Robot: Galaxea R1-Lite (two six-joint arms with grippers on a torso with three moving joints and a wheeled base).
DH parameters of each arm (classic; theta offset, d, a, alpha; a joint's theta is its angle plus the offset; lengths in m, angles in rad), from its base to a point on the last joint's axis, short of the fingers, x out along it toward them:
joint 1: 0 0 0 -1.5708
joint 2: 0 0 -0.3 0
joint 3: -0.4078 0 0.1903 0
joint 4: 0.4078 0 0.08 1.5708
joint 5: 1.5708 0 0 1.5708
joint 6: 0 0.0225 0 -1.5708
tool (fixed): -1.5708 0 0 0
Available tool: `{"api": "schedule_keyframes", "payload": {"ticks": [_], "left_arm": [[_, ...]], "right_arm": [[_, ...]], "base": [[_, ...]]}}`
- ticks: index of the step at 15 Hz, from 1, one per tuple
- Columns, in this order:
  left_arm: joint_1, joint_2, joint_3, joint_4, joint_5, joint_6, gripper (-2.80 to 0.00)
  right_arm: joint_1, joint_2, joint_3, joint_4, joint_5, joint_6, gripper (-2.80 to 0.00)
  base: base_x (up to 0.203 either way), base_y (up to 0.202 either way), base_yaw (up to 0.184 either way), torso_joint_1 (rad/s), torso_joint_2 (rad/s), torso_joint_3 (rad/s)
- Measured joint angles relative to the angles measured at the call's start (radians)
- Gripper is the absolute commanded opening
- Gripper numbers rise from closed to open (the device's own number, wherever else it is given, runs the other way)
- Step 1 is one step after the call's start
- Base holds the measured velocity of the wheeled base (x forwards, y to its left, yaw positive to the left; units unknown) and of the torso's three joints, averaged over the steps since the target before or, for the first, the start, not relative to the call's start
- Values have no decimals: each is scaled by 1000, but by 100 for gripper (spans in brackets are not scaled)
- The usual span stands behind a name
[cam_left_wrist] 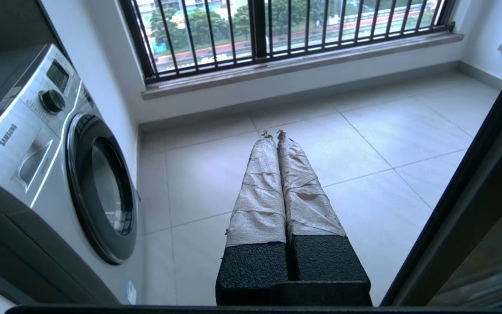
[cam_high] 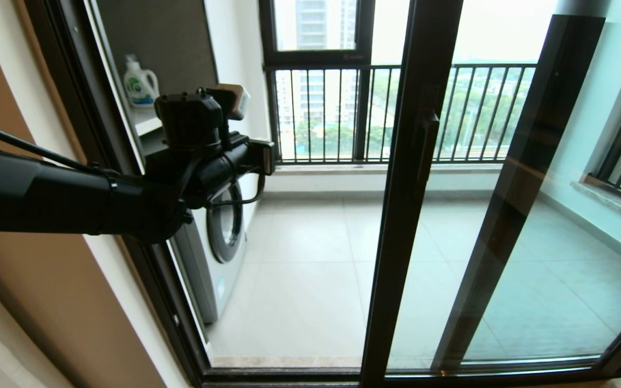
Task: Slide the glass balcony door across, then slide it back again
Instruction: Open the slid door
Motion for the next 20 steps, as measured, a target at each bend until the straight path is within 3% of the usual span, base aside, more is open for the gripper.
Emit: {"api": "schedule_keyframes", "payload": {"ticks": [7, 13, 16, 20], "left_arm": [[17, -315, 328, -9, -1, -45, -280], [77, -773, 637, 56, 48, -55, -280], [159, -1021, 746, 168, 70, -57, -280], [342, -1329, 848, 297, 70, -54, -280]], "right_arm": [[0, 0, 0, 0, 0, 0, -280], [0, 0, 0, 0, 0, 0, -280], [0, 0, 0, 0, 0, 0, -280], [0, 0, 0, 0, 0, 0, -280]], "base": [[0, 0, 0, 0, 0, 0], [0, 0, 0, 0, 0, 0], [0, 0, 0, 0, 0, 0], [0, 0, 0, 0, 0, 0]]}}
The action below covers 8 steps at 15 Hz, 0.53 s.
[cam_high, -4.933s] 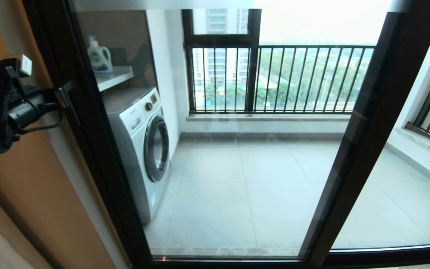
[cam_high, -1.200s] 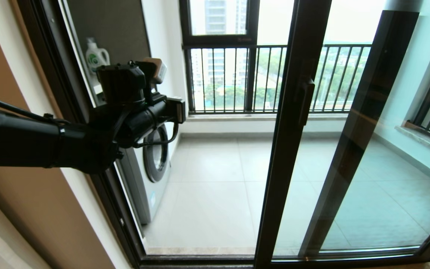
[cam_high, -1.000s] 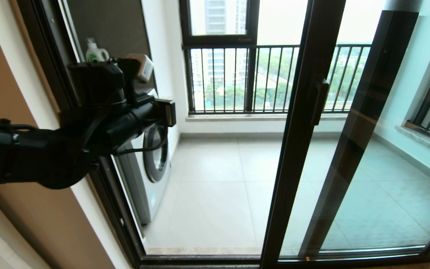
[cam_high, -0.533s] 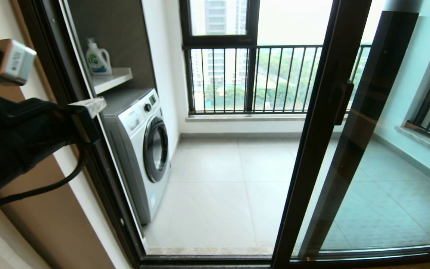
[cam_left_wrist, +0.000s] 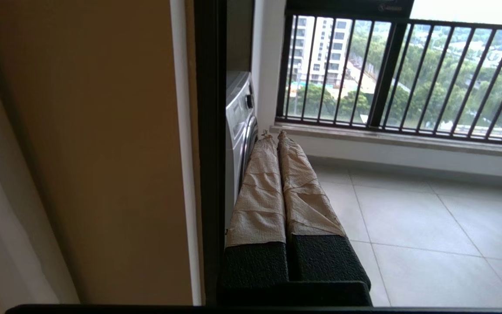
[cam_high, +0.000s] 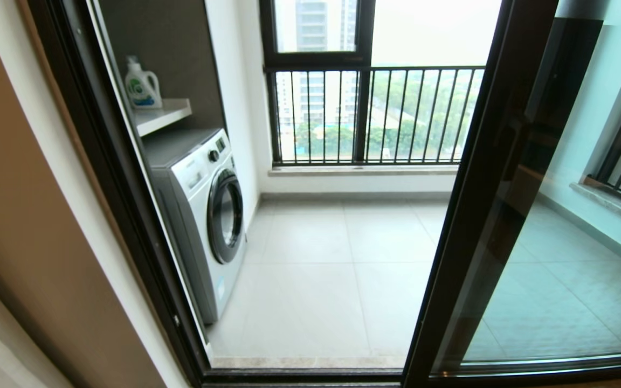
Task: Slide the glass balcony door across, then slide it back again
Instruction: Open the slid door
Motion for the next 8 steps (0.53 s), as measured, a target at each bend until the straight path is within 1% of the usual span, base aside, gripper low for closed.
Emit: {"api": "schedule_keyframes", "payload": {"ticks": [2, 4, 6, 8], "left_arm": [[67, -166, 24, 95, -26, 1, -280], [114, -306, 42, 206, -77, 2, -280], [125, -410, 68, 285, -137, 5, -280], [123, -512, 88, 405, -217, 16, -280]], "right_arm": [[0, 0, 0, 0, 0, 0, -280], [0, 0, 0, 0, 0, 0, -280], [0, 0, 0, 0, 0, 0, -280], [0, 0, 0, 0, 0, 0, -280]], "base": [[0, 0, 0, 0, 0, 0], [0, 0, 0, 0, 0, 0], [0, 0, 0, 0, 0, 0], [0, 0, 0, 0, 0, 0]]}}
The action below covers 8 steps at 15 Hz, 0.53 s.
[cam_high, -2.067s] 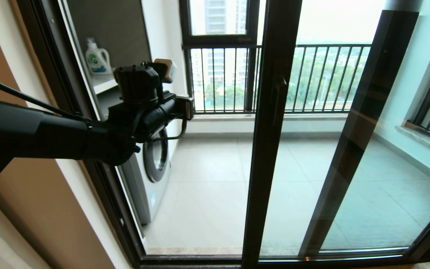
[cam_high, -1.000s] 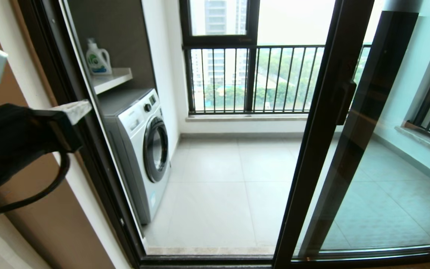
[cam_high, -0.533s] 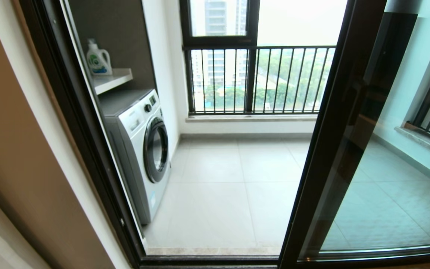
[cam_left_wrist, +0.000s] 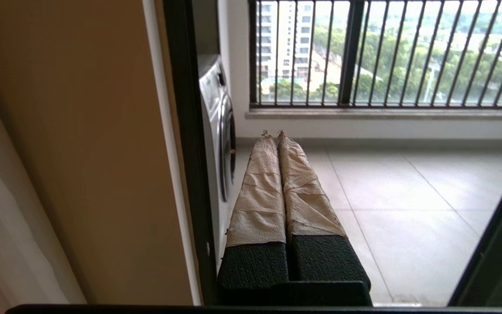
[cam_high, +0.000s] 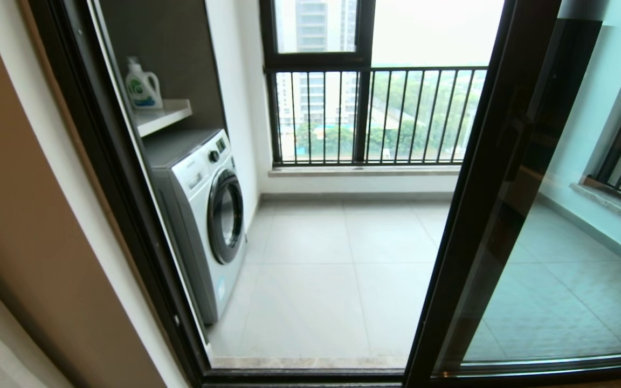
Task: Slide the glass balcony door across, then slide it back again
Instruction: Open the slid door
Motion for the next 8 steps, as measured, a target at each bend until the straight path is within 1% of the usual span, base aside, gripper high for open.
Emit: {"api": "schedule_keyframes", "payload": {"ticks": [1, 2, 3, 5, 6, 8], "left_arm": [[-2, -35, 16, 66, -26, 0, -280], [-3, -61, 42, 105, -34, 0, -280], [-4, -77, 76, 105, -34, 4, -280], [-4, -94, 171, 67, -35, 26, -280], [-4, -99, 237, 26, -34, 52, -280], [-4, -103, 349, -47, -27, 131, -280]], "right_arm": [[0, 0, 0, 0, 0, 0, -280], [0, 0, 0, 0, 0, 0, -280], [0, 0, 0, 0, 0, 0, -280], [0, 0, 0, 0, 0, 0, -280], [0, 0, 0, 0, 0, 0, -280], [0, 0, 0, 0, 0, 0, -280]], "base": [[0, 0, 0, 0, 0, 0], [0, 0, 0, 0, 0, 0], [0, 0, 0, 0, 0, 0], [0, 0, 0, 0, 0, 0], [0, 0, 0, 0, 0, 0], [0, 0, 0, 0, 0, 0]]}}
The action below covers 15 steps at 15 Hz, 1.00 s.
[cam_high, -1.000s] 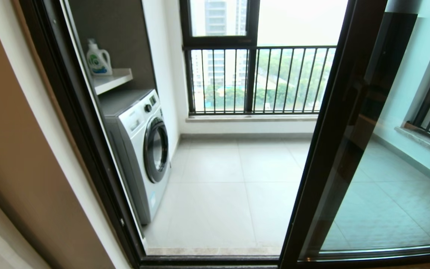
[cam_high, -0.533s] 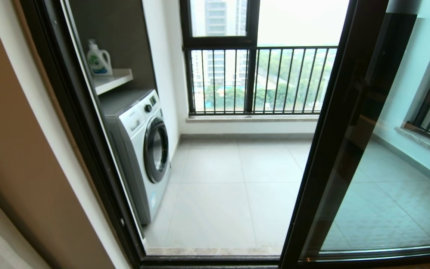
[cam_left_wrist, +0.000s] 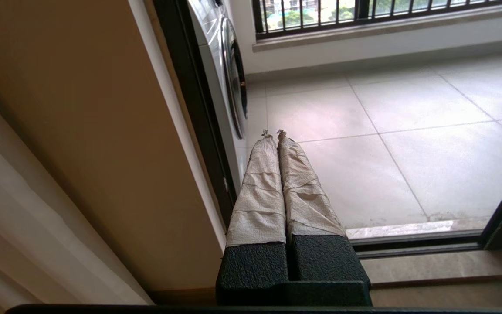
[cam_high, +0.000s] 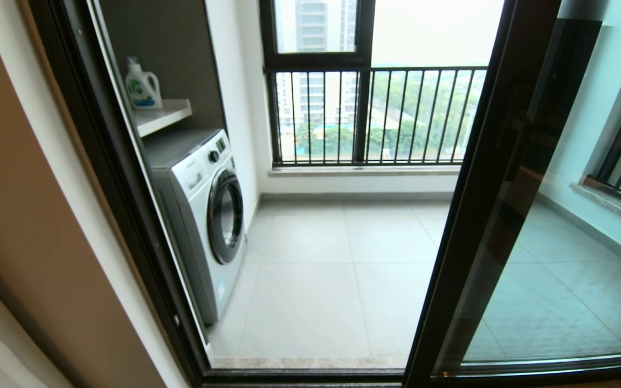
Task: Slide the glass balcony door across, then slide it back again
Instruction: Open the slid door
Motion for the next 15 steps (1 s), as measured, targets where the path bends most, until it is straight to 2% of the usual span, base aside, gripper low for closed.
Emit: {"api": "schedule_keyframes", "payload": {"ticks": [1, 2, 4, 8, 10, 15], "left_arm": [[0, -1, 23, -16, 4, 36, -280], [0, -1, 33, -21, 9, 44, -280], [0, -2, 41, -21, 3, -22, -280], [-1, -2, 45, -23, 13, -70, -280], [-1, -2, 46, -25, 41, -136, -280], [-1, -2, 46, -25, 45, -150, -280]], "right_arm": [[0, 0, 0, 0, 0, 0, -280], [0, 0, 0, 0, 0, 0, -280], [0, 0, 0, 0, 0, 0, -280], [0, 0, 0, 0, 0, 0, -280], [0, 0, 0, 0, 0, 0, -280], [0, 0, 0, 0, 0, -2, -280]], "base": [[0, 0, 0, 0, 0, 0], [0, 0, 0, 0, 0, 0], [0, 0, 0, 0, 0, 0], [0, 0, 0, 0, 0, 0], [0, 0, 0, 0, 0, 0], [0, 0, 0, 0, 0, 0]]}}
